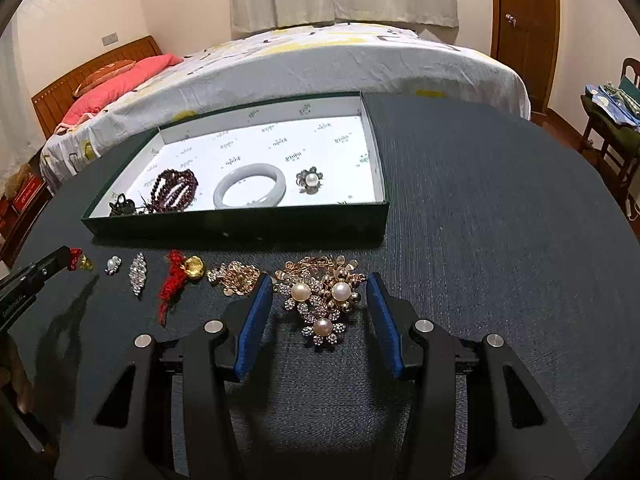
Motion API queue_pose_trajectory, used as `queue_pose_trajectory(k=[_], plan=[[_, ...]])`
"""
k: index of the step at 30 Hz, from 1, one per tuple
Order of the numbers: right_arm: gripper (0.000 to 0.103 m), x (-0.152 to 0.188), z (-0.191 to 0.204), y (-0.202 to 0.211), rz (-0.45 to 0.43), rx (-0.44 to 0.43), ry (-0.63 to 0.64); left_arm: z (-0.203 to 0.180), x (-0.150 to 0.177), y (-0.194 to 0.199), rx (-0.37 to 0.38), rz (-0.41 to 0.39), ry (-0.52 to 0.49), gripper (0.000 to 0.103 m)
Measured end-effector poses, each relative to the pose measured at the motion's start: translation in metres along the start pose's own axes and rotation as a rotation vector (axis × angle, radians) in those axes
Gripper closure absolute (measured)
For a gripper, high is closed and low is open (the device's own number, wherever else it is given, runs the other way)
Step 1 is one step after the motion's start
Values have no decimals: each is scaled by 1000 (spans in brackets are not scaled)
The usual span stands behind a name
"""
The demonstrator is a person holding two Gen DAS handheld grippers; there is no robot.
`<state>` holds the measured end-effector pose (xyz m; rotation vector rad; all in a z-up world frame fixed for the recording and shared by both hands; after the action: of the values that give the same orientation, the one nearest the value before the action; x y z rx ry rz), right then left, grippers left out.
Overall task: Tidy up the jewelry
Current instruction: 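Close the left tool on the red flower brooch while the right tool grips the gold pearl cluster brooch, then carry the red brooch in the left tool and pearl cluster brooch in the right tool over the box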
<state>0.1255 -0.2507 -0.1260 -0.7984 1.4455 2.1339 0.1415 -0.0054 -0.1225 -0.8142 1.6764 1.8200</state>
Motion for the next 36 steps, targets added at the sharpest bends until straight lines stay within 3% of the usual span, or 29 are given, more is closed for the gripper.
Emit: queue_pose_trajectory(k=[20,28,36], plan=[[55,-44,20,26,-112,-33,59,-12,-51,27,66,-146,11,96],[55,-84,21,8,-165,-31,95,-19,-90,5,75,-207,0,96],[55,-119,10,-25,-191,-11,101,-23,-115,-43,57,-197,-9,96]])
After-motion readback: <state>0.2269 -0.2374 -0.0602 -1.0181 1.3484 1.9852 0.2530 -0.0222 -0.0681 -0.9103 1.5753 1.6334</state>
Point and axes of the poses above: each gripper's, at about its wrist camera, not at the fingertips, and y roughly against the way its jaws point, z to its left, x to its underside, the point moved 1 cm from there along -y, roughly the way its jaws point, and after that the axes turned 15 degrees about -x, right-handed, at the moved point
